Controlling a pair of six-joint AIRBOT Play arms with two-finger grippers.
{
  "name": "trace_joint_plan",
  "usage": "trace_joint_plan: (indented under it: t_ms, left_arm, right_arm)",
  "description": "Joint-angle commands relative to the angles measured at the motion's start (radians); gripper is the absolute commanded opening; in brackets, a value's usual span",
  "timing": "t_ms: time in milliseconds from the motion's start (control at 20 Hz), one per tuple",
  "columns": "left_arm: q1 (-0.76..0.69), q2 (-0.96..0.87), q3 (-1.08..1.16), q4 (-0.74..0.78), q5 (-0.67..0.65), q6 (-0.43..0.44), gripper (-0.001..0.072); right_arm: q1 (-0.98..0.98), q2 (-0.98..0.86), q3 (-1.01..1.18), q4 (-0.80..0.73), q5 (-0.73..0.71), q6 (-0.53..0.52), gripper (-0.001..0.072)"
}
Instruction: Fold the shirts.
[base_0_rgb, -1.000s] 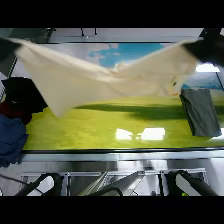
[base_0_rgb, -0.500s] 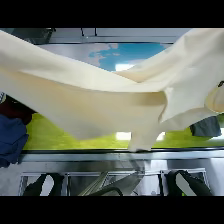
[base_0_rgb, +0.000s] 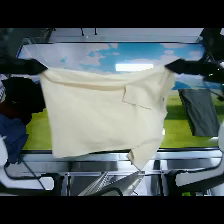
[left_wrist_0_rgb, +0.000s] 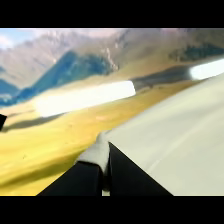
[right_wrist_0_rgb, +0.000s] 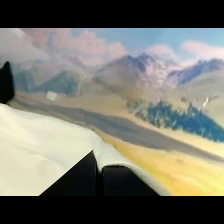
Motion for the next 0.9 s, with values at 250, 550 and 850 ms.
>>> trace_joint_plan:
  t_ms: [250,550,850]
  left_arm:
    - [-0.032,-0.537,0.338,0.031,-0.130,-0.097,0.0013]
    - [-0.056,-0.420,0.184,0.205,-0.063,-0.105,0.0014]
    - [-0.080,-0.468,0.185,0.221,-0.043,-0.105,0.0014]
  right_arm:
    - [-0.034,-0.357,0.114,0.066,0.060,-0.012,0.0019]
    - [-0.030,-0.291,0.111,-0.343,0.155,0.091,0.0019]
    - [-0.007,-0.303,0.111,-0.351,0.008,0.077,0.0020]
